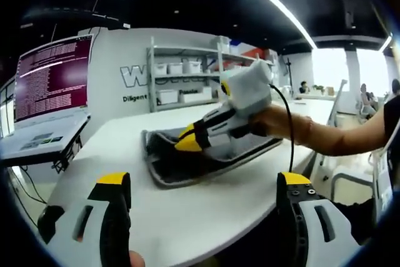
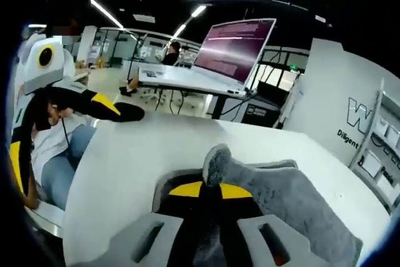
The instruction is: Open the folded towel by lifting each exposed corner and separating the folded layers until the towel lies flat within the target outline without major curled edges
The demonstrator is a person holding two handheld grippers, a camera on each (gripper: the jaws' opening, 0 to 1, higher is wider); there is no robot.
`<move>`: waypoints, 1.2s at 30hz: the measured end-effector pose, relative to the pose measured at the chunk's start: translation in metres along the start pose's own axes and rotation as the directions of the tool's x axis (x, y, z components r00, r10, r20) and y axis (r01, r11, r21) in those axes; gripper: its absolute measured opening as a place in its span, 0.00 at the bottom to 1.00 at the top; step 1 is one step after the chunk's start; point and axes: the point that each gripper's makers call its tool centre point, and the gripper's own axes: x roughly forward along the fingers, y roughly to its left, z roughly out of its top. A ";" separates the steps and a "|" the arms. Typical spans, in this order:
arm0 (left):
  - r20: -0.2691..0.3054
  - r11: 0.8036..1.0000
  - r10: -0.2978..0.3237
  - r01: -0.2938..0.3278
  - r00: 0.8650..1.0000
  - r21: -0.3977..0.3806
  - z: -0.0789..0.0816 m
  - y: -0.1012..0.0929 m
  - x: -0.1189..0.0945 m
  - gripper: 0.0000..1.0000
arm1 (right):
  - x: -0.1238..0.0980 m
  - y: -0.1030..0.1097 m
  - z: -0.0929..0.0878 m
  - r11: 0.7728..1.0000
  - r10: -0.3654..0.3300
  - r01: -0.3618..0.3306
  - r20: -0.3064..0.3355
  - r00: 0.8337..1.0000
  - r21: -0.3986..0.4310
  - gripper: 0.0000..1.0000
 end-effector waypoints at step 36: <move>-0.037 1.000 0.000 0.000 0.999 -0.005 -0.005 0.008 0.003 0.96 | -0.150 -0.147 -0.053 0.915 -0.403 0.404 -0.046 0.914 0.008 0.03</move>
